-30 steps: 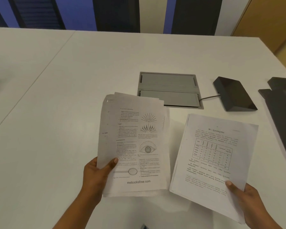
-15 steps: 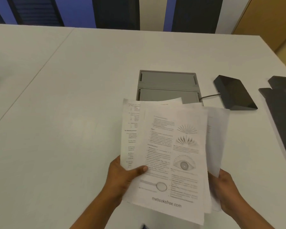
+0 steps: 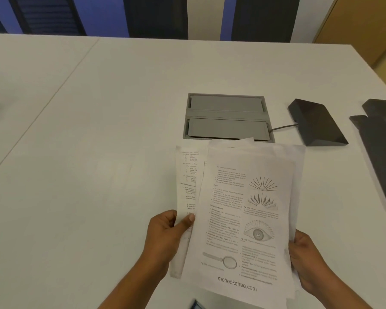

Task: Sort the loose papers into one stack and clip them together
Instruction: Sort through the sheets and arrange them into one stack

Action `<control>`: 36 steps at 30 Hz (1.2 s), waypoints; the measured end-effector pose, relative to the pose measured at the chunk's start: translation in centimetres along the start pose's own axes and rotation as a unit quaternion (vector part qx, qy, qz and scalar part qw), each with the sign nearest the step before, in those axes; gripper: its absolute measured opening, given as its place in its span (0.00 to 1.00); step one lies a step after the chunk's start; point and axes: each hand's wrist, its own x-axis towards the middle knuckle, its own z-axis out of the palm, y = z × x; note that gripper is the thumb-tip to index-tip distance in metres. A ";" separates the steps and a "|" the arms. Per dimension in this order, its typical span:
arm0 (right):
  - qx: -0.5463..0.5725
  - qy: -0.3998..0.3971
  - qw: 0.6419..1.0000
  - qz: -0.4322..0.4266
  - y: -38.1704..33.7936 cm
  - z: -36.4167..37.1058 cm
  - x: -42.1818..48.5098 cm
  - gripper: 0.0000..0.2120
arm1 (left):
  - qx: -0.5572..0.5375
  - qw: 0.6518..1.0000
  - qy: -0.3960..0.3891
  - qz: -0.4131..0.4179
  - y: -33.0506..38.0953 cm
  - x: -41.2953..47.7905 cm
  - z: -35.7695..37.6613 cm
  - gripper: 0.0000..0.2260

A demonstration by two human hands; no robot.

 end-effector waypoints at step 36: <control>0.142 -0.067 0.987 -0.018 -1.5 0.0 -0.8 0.49 | -0.002 0.998 -0.029 0.052 0.7 0.8 2.3 0.29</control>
